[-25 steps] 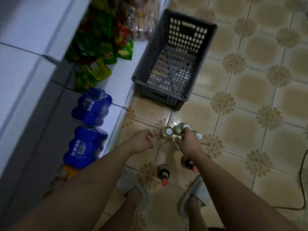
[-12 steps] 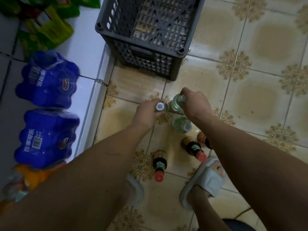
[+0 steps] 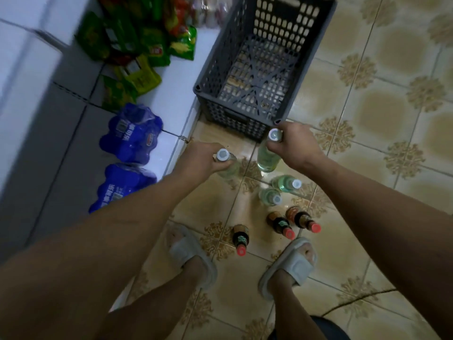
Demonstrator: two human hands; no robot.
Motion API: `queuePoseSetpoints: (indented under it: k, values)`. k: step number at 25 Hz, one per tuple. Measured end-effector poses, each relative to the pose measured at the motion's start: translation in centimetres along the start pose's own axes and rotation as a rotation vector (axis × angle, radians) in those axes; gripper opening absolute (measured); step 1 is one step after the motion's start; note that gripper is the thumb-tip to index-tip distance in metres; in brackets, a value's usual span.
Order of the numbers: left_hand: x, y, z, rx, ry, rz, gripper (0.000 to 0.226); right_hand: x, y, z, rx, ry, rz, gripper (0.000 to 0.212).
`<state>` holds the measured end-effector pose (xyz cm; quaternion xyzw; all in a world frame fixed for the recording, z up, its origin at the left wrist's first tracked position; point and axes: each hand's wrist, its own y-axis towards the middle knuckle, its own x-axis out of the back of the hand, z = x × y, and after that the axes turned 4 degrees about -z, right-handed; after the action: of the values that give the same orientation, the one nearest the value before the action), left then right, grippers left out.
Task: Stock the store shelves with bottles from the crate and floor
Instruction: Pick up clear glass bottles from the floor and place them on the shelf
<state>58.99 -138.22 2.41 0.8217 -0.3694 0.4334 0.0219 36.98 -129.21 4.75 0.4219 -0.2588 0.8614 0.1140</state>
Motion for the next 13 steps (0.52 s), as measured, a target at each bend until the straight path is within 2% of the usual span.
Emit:
queuePoseSetpoints:
  k: [4, 9, 13]
  values:
    - [11.2, -1.5, -3.6, -0.121, 0.098, -0.081, 0.030, 8.7, -0.3, 8.7, 0.178, -0.043, 0.020, 0.019]
    - [25.7, -3.4, -7.4, -0.213, 0.184, -0.084, 0.044, 16.7, 0.1, 20.6, 0.410, -0.074, 0.017, 0.027]
    - [35.2, -5.8, -8.4, -0.219, 0.173, -0.315, 0.051, 20.5, 0.8, 29.6, 0.563, -0.059, 0.021, 0.026]
